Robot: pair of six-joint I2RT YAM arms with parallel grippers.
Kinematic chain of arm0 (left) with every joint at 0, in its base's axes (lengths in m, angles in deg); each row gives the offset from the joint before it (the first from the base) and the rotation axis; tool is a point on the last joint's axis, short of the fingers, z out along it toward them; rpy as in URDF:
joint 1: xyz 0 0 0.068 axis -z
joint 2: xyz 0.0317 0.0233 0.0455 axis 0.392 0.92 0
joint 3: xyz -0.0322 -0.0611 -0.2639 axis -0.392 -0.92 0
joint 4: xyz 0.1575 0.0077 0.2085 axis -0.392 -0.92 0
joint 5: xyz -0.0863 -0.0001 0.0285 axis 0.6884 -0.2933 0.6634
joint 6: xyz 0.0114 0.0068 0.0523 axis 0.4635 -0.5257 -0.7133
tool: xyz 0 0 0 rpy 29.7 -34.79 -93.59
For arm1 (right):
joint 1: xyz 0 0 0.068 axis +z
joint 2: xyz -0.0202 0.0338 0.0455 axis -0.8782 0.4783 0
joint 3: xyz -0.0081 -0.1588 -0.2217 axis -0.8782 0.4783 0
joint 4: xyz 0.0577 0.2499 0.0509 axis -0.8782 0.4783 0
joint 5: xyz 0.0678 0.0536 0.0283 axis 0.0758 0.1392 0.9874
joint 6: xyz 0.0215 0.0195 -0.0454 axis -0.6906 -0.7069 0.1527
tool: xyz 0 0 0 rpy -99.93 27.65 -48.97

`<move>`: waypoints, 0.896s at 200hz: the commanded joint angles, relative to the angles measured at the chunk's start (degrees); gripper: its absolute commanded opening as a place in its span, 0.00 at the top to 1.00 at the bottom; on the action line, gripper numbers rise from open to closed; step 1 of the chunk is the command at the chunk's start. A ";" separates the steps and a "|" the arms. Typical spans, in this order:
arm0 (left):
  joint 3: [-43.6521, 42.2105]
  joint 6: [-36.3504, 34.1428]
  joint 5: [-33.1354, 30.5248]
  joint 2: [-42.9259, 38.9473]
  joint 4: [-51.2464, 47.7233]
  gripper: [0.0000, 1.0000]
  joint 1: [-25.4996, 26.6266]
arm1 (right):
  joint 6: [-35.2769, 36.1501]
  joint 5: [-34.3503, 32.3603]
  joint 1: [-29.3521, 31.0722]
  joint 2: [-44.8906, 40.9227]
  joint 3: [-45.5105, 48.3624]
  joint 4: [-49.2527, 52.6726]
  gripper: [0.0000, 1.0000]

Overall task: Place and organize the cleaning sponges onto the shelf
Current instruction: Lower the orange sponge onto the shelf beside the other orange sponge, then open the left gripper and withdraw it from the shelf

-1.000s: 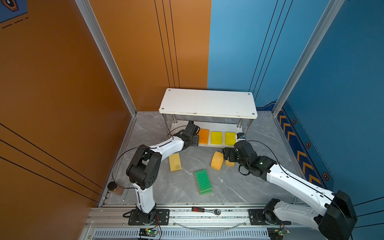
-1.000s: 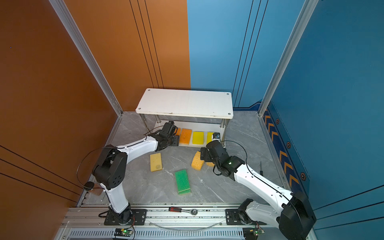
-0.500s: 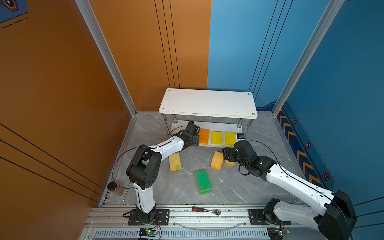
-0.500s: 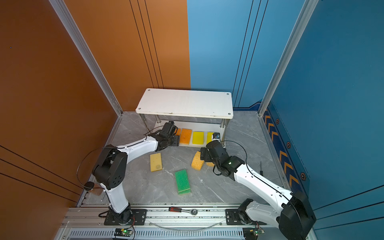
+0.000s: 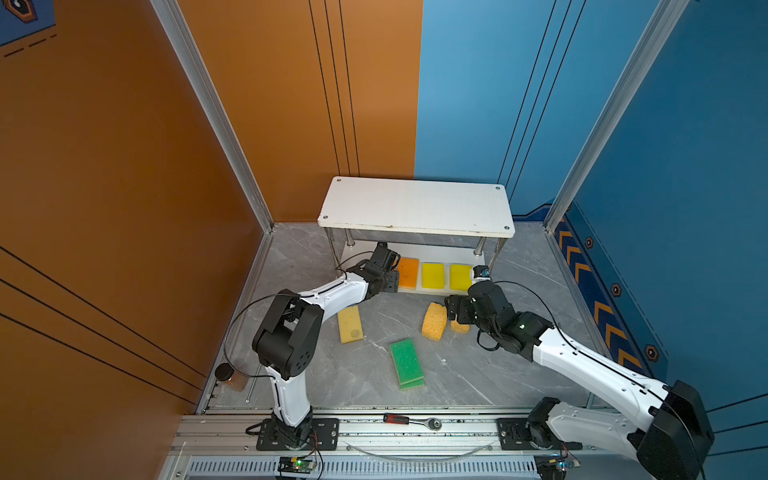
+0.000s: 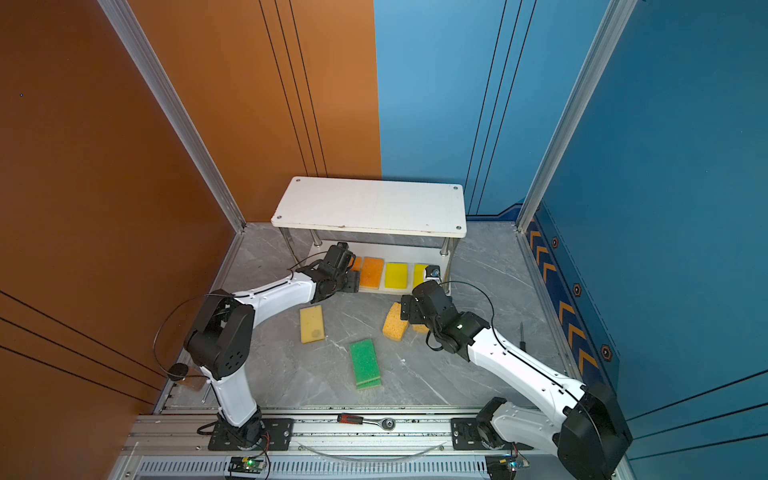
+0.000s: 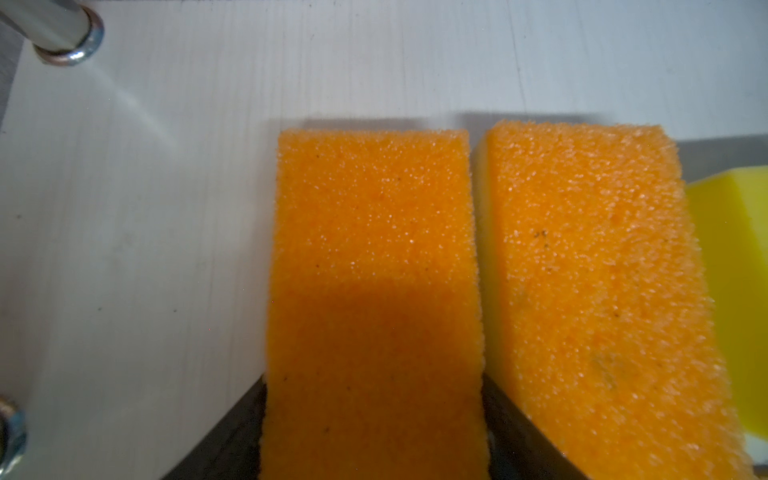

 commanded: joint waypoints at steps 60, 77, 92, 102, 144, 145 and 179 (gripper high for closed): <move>-1.97 0.53 0.23 -3.72 -1.38 0.25 0.35 | -0.97 -1.24 -0.22 0.45 0.25 -0.04 0.06; -2.32 0.58 0.23 -4.24 -1.40 0.24 0.42 | -0.97 -1.21 -0.22 0.61 0.28 0.01 0.06; -2.58 0.58 0.56 -4.54 -1.38 0.24 0.44 | -1.05 -1.25 -0.14 0.45 0.25 0.04 0.06; -2.75 0.58 0.72 -4.80 -1.38 0.24 0.43 | -0.99 -1.21 -0.15 0.49 0.25 0.02 0.06; -4.40 1.70 1.77 -6.55 -1.37 0.23 0.52 | -0.97 -1.17 -0.13 0.59 0.16 -0.07 0.06; -4.46 1.71 1.79 -6.56 -1.38 0.23 0.52 | -0.97 -1.13 -0.13 0.61 0.12 -0.07 0.06; -6.24 2.07 1.72 -9.38 -1.38 0.21 1.04 | -0.96 -1.18 -0.06 0.72 -0.02 -0.15 0.06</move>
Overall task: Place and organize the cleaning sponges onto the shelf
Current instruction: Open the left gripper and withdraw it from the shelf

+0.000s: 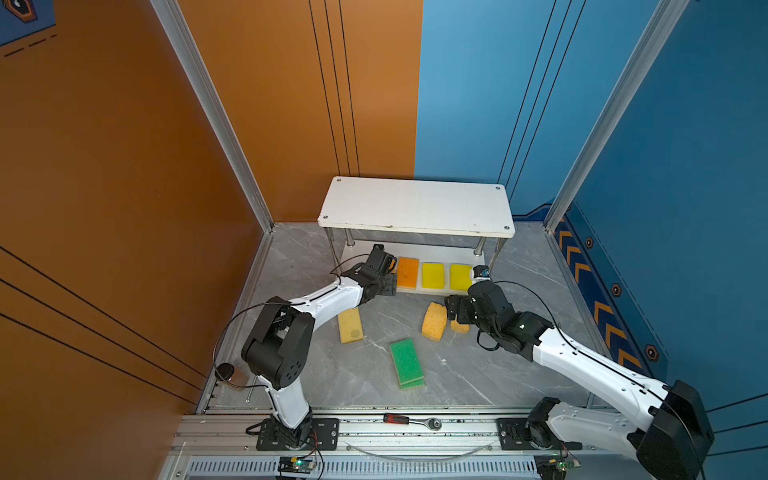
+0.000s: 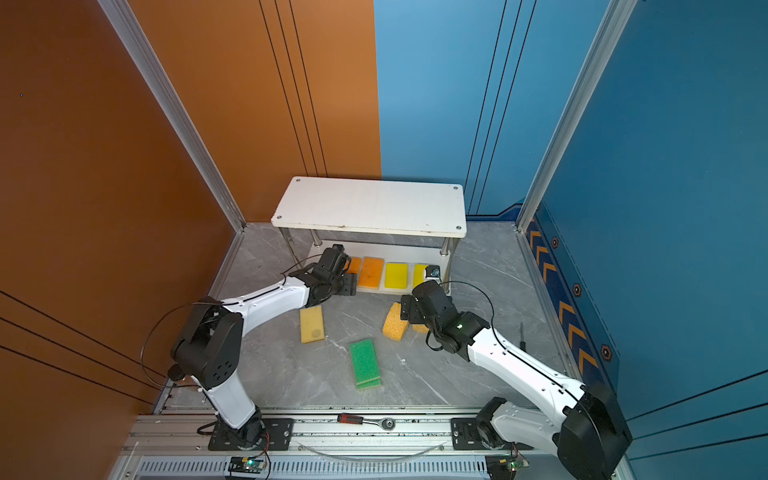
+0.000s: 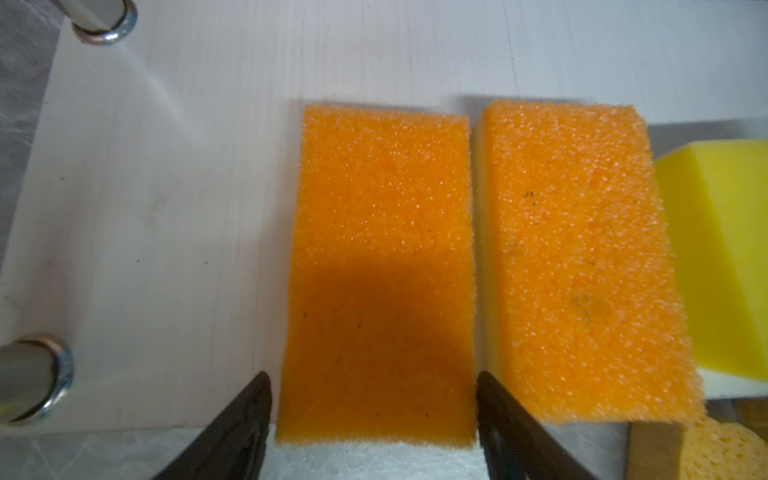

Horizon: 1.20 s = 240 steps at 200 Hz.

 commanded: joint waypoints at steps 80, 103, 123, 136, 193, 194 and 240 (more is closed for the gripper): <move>-5.16 1.00 0.07 -11.14 -4.98 0.01 2.21 | -0.33 -0.88 0.04 0.73 -1.04 0.58 0.06; -7.66 1.95 -1.65 -15.22 -6.26 0.02 2.68 | -0.24 -0.48 0.11 1.05 -1.23 0.52 0.06; -11.06 3.51 -2.39 -18.82 -7.32 0.02 2.80 | -0.19 -0.11 0.22 1.17 -1.38 0.32 0.06; -12.79 4.42 -2.85 -21.13 -8.16 0.02 2.92 | -0.16 0.00 0.31 1.44 -1.56 0.31 0.06; -21.39 11.63 -4.49 -27.52 -11.82 0.02 3.28 | 0.02 0.51 0.48 2.31 -1.72 -0.38 0.06; -21.53 11.70 -4.51 -27.52 -11.86 0.02 3.29 | 0.02 0.58 0.48 2.31 -1.75 -0.39 0.06; -26.19 15.78 -3.67 -29.92 -12.96 0.02 2.96 | 1.33 1.65 3.87 5.03 -3.42 -0.93 0.06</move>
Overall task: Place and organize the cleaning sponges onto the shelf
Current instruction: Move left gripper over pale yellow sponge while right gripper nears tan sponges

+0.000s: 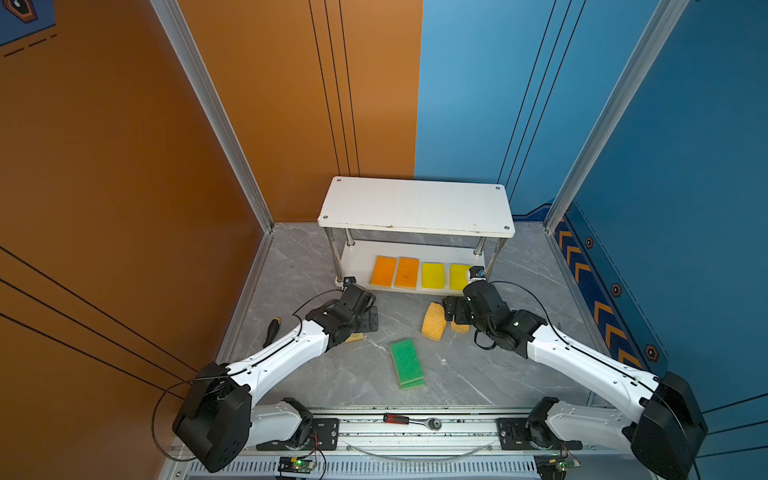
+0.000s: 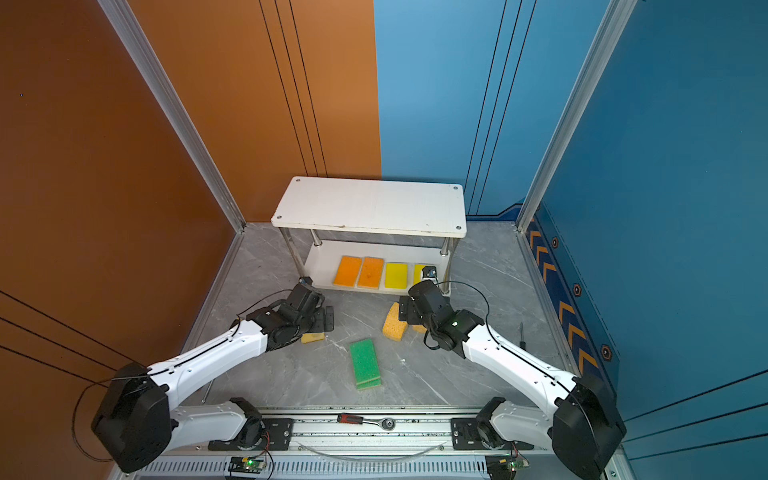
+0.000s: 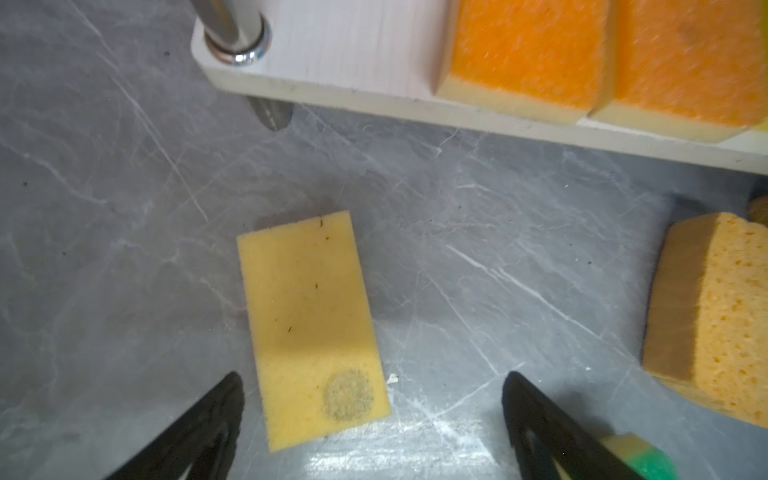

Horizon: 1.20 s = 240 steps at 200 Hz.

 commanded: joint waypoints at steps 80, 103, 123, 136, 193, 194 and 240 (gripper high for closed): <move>-9.56 6.89 10.51 -8.33 1.16 0.02 -7.04 | 3.33 5.30 8.16 9.57 -6.04 -4.38 0.06; -10.39 8.29 8.48 -8.35 0.41 0.02 -7.68 | 4.27 7.30 9.33 12.15 -7.87 -4.48 0.06; -10.53 8.87 8.44 -7.56 0.76 0.02 -8.02 | 4.68 7.41 10.33 13.96 -9.12 -4.21 0.06; -10.11 8.87 8.62 -6.59 0.87 0.02 -8.02 | 4.77 7.38 10.79 14.67 -9.60 -4.23 0.06; -8.56 9.48 7.76 -2.82 1.15 0.02 -7.14 | 4.77 6.09 10.95 14.82 -9.72 -4.22 0.06; -8.52 9.48 7.75 -2.73 1.18 0.02 -7.10 | 4.77 6.06 10.96 14.82 -9.69 -4.22 0.06; -7.25 10.32 7.14 0.95 2.43 0.02 -5.30 | 4.77 5.84 10.96 14.55 -9.32 -4.17 0.06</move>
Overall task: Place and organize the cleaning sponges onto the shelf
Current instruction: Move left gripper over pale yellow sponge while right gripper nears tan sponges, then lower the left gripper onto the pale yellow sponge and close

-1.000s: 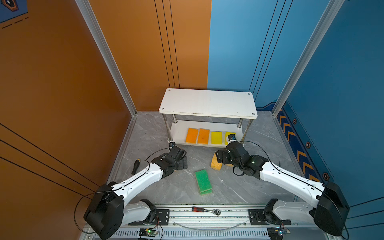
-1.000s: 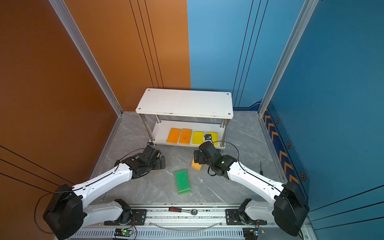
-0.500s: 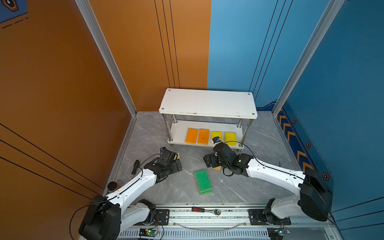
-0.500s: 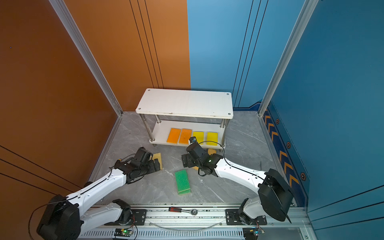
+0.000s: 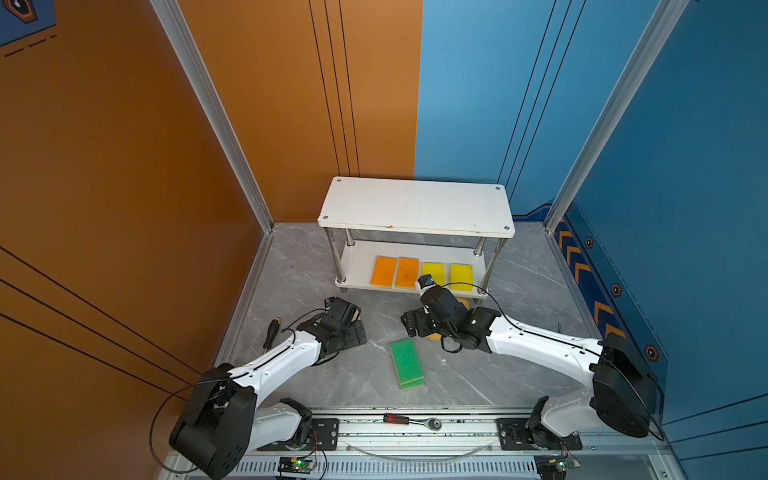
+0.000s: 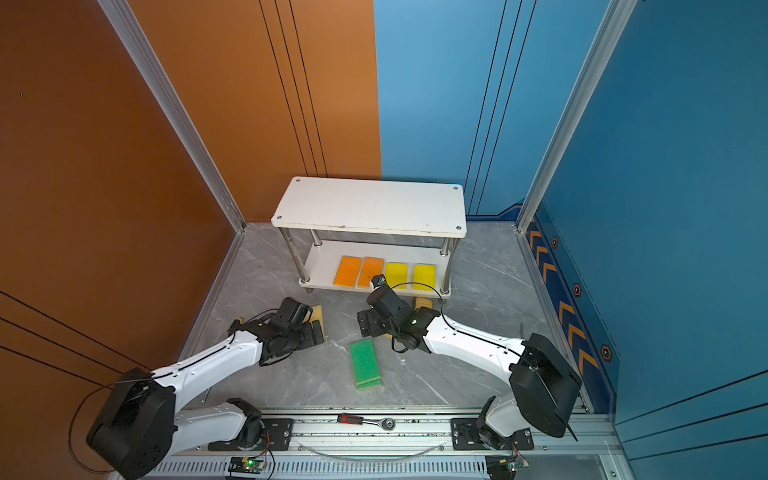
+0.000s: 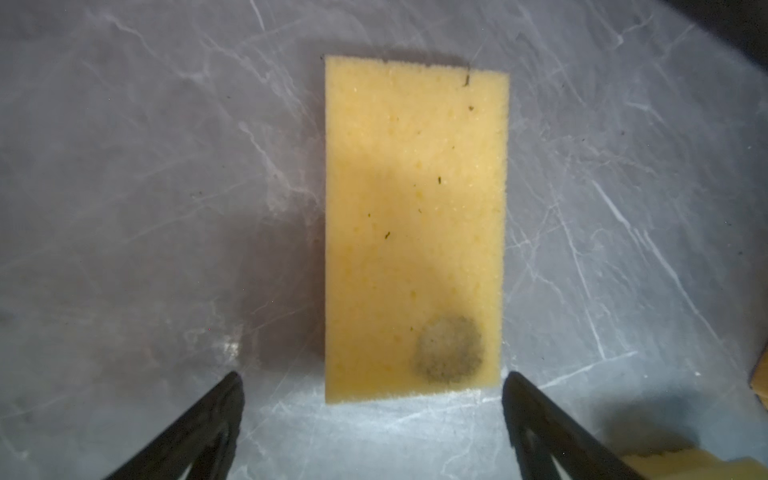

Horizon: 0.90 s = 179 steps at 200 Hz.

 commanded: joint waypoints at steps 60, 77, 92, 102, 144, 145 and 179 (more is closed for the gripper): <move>2.85 1.97 -2.14 4.23 1.55 0.02 2.57 | 1.16 -1.61 -0.35 -1.20 0.31 -0.36 0.06; 2.75 2.25 -2.76 5.20 1.62 0.02 2.57 | 1.07 -1.55 -0.46 -1.52 0.71 -0.57 0.06; 2.48 2.74 -2.85 5.98 2.29 0.02 2.66 | 1.08 -1.52 -0.66 -1.74 1.05 -0.79 0.06; 2.74 2.79 -2.58 6.76 2.66 0.02 2.74 | 1.09 -1.46 -0.83 -1.91 1.15 -0.94 0.06; 4.69 2.29 -1.31 11.20 2.97 0.07 3.01 | 1.25 -1.37 -1.31 -2.85 2.03 -1.10 0.06; 4.73 2.30 -1.27 11.27 3.01 0.08 3.01 | 1.25 -1.40 -1.31 -2.91 1.99 -1.08 0.06; 5.20 2.10 -0.49 12.23 2.98 0.20 3.02 | 0.98 -1.52 -1.85 -4.44 3.33 -1.52 0.06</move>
